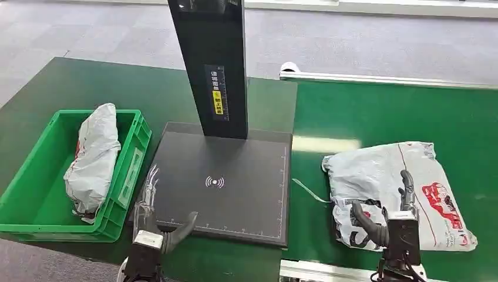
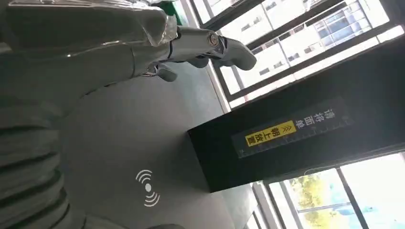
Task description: Moved the parcel from conveyor to table for the left to box.
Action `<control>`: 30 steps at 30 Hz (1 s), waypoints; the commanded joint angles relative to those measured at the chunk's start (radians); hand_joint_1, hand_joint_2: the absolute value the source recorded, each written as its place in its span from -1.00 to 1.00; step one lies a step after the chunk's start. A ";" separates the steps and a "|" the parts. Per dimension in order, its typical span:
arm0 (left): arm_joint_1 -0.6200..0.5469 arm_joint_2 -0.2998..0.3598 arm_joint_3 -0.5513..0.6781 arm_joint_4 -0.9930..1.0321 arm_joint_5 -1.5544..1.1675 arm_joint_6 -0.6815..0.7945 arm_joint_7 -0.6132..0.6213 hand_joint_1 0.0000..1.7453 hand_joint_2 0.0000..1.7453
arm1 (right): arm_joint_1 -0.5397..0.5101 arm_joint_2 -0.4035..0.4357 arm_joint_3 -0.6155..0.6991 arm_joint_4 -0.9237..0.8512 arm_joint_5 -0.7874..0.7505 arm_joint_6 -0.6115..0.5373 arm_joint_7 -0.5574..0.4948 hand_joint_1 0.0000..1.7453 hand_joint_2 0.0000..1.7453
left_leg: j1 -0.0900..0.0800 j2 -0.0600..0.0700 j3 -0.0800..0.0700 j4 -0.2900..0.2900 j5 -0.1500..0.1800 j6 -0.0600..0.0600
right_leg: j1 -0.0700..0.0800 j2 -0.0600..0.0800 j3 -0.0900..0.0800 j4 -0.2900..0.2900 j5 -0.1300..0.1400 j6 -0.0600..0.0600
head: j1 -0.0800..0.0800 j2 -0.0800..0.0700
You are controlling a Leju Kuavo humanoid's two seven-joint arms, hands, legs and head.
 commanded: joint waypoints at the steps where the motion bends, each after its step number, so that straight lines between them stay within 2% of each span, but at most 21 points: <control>1: -0.049 0.001 -0.024 0.091 0.007 -0.023 0.002 -1.00 1.00 | -0.185 -0.098 -0.081 0.353 0.008 -0.012 0.096 -1.00 1.00 | 0.000 0.001 0.002 -0.001 0.001 0.001 | 0.000 0.001 0.002 -0.003 0.001 0.000 | 0.000 0.000; 4: -0.063 -0.004 -0.022 0.092 -0.001 -0.037 0.016 -1.00 1.00 | -0.232 -0.111 -0.088 0.445 0.034 -0.036 0.138 -1.00 1.00 | 0.001 0.001 0.002 -0.001 0.001 0.001 | 0.001 0.001 0.003 -0.003 0.002 0.000 | 0.000 0.000; 9: -0.066 -0.006 -0.022 0.091 -0.003 -0.039 0.019 -1.00 1.00 | -0.232 -0.111 -0.088 0.453 0.035 -0.041 0.134 -1.00 1.00 | 0.000 -0.001 0.002 -0.001 0.001 0.001 | 0.000 0.000 0.002 -0.002 0.001 0.000 | 0.000 0.000; 11: -0.065 -0.006 -0.020 0.093 -0.007 -0.045 0.026 -1.00 1.00 | -0.233 -0.110 -0.093 0.472 0.062 -0.060 0.182 -1.00 1.00 | 0.000 0.000 0.002 -0.001 0.000 0.000 | 0.000 0.000 0.002 -0.002 0.001 0.000 | 0.000 0.000; 13: -0.072 -0.013 -0.019 0.105 -0.010 -0.053 0.032 -1.00 1.00 | -0.257 -0.116 -0.112 0.565 0.095 -0.082 0.233 -1.00 1.00 | 0.001 -0.001 0.003 -0.002 0.001 0.001 | 0.001 0.000 0.003 -0.004 0.001 0.000 | 0.000 0.000; 19: -0.068 -0.022 -0.013 0.106 -0.015 -0.061 0.044 -1.00 1.00 | -0.330 -0.124 -0.156 0.816 0.161 -0.090 0.292 -1.00 1.00 | 0.001 0.000 0.002 -0.001 0.001 0.001 | 0.001 0.000 0.003 -0.003 0.002 0.000 | 0.000 0.000; 24: -0.060 -0.016 -0.007 0.094 -0.016 -0.058 0.046 -1.00 1.00 | -0.365 -0.113 -0.155 0.875 0.191 -0.054 0.332 -1.00 1.00 | 0.000 0.000 0.002 -0.001 0.001 0.000 | 0.000 0.000 0.003 -0.002 0.001 0.000 | 0.000 0.000; 25: -0.061 -0.014 -0.005 0.092 -0.016 -0.058 0.049 -1.00 1.00 | -0.378 -0.111 -0.152 0.887 0.202 -0.054 0.343 -0.22 1.00 | 0.000 0.000 0.002 -0.001 0.000 0.000 | 0.000 0.001 0.002 -0.002 0.001 0.000 | 0.000 0.000; 26: -0.063 -0.013 -0.004 0.091 -0.016 -0.058 0.051 -1.00 1.00 | -0.387 -0.112 -0.146 0.894 0.212 -0.051 0.350 0.82 1.00 | 0.001 0.001 0.002 -0.001 0.000 0.001 | 0.001 0.002 0.003 -0.003 0.001 0.000 | 0.000 0.000; 27: -0.065 -0.014 -0.002 0.092 -0.016 -0.058 0.054 -1.00 1.00 | -0.395 -0.112 -0.142 0.903 0.223 -0.047 0.359 1.00 1.00 | 0.001 0.001 0.003 -0.001 0.001 0.001 | 0.001 0.001 0.003 -0.002 0.001 0.000 | 0.000 0.000; 30: -0.067 -0.016 0.001 0.091 -0.016 -0.058 0.057 -1.00 1.00 | -0.404 -0.110 -0.133 0.909 0.241 -0.042 0.373 1.00 1.00 | 0.001 0.000 0.004 -0.001 0.001 0.001 | 0.001 0.000 0.004 -0.003 0.002 0.000 | 0.000 0.000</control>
